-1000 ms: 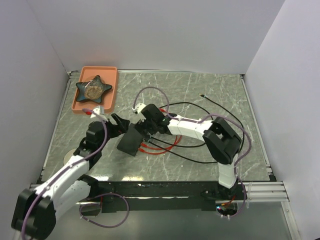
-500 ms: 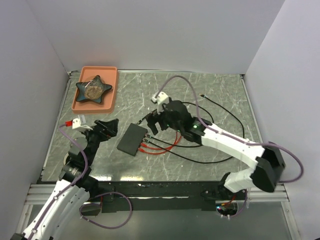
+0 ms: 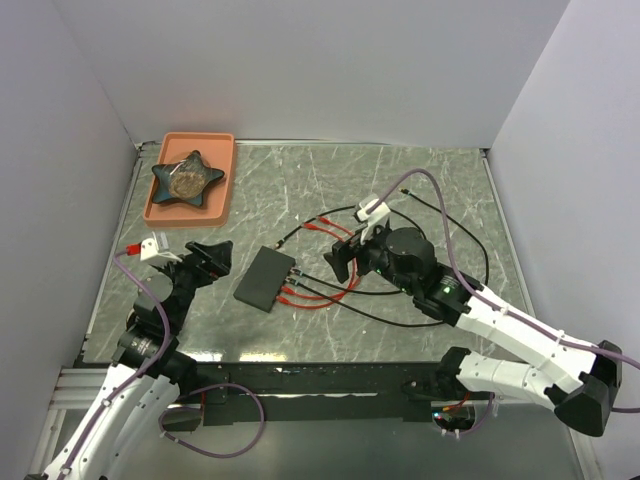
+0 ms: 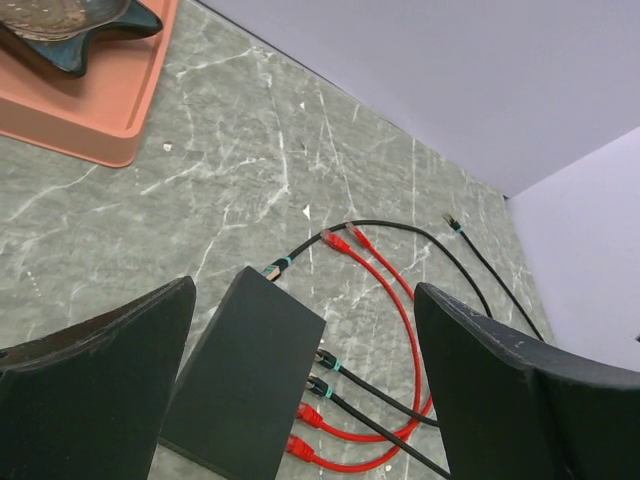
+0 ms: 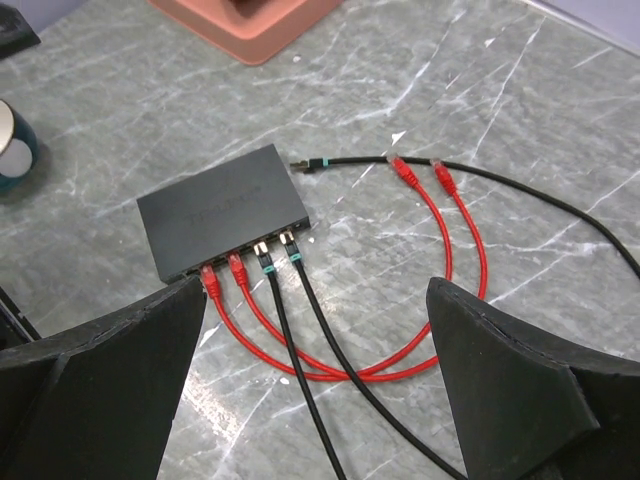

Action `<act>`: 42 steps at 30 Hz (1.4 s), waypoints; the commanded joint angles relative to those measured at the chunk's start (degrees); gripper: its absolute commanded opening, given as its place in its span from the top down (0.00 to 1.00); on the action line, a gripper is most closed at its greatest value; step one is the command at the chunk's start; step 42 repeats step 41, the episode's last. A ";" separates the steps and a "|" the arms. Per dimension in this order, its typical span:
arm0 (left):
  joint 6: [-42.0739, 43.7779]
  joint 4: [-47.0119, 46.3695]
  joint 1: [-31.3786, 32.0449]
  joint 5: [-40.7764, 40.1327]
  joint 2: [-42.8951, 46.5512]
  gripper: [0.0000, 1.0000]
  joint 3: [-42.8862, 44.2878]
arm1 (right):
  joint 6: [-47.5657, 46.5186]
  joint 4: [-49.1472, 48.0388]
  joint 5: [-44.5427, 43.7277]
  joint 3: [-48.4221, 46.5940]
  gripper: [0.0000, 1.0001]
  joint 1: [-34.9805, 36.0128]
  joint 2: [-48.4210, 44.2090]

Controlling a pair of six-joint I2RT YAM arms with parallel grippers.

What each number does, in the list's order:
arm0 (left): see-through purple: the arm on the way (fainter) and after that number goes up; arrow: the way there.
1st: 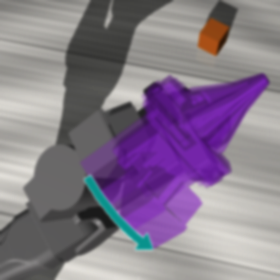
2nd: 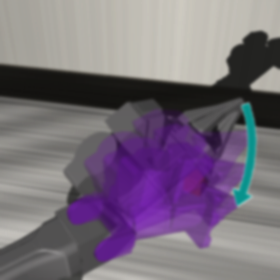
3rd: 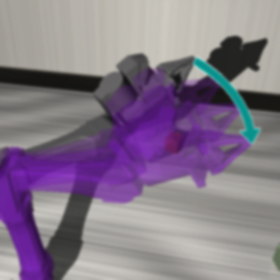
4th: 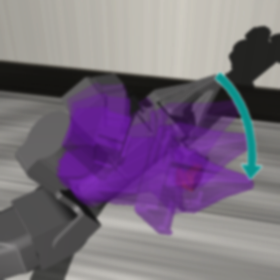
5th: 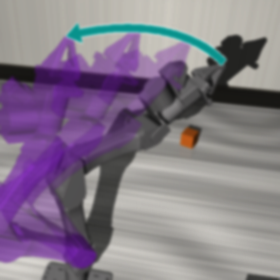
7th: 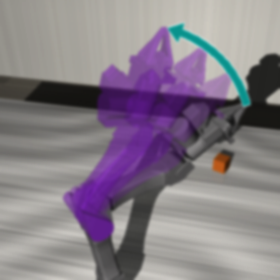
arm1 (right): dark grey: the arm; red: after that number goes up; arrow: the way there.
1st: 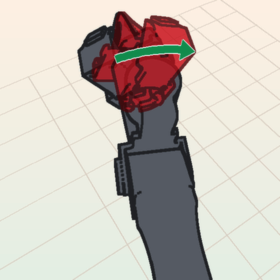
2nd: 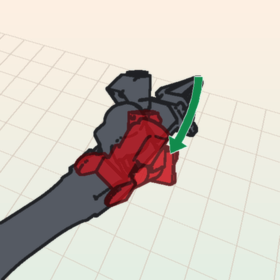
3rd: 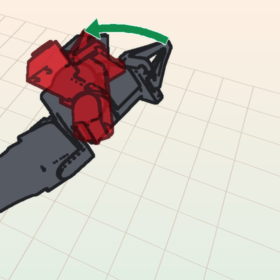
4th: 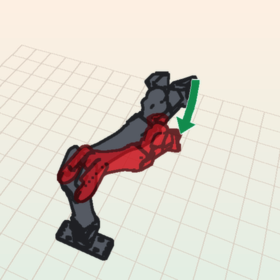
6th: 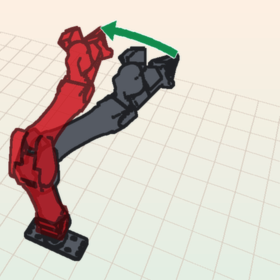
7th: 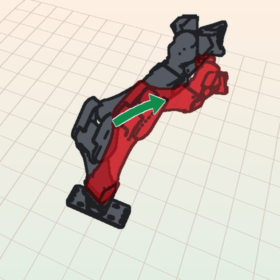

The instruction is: Insert the plug into the switch port

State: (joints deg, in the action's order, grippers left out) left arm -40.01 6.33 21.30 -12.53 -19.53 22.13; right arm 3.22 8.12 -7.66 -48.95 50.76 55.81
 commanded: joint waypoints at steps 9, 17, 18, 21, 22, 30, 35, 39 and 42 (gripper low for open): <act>-0.77 1.85 -0.03 -0.91 3.27 0.04 2.30 | 0.29 0.05 0.01 1.23 0.01 0.21 -5.27; 0.11 2.20 -0.03 -1.53 3.01 0.04 2.22 | -1.02 2.25 1.33 -1.85 0.01 0.21 -4.40; 0.28 2.02 -0.03 -1.35 2.83 0.04 1.95 | -1.72 1.99 1.68 -1.94 0.01 0.30 -4.05; 0.63 1.93 -0.03 -1.52 2.30 0.04 1.78 | -6.72 -0.38 6.85 -1.85 0.01 0.30 -2.91; 0.20 1.93 -0.03 -1.79 2.13 0.04 1.86 | -8.04 -2.56 7.39 -1.59 0.01 0.30 -2.38; 0.28 2.73 -0.03 -4.51 1.78 0.04 1.95 | -4.71 -13.56 8.80 2.01 0.01 0.21 -0.36; 0.72 2.37 -0.03 -6.01 3.00 0.04 1.16 | 1.07 -13.84 5.47 1.32 0.01 0.30 2.89; 1.42 -0.61 -0.03 -5.13 4.41 0.04 -1.12 | 3.28 -14.44 2.05 1.05 0.01 0.13 4.92; 3.35 -2.71 -0.03 -4.95 4.76 0.04 -1.74 | 2.94 -17.42 -2.43 3.50 0.01 -0.05 4.40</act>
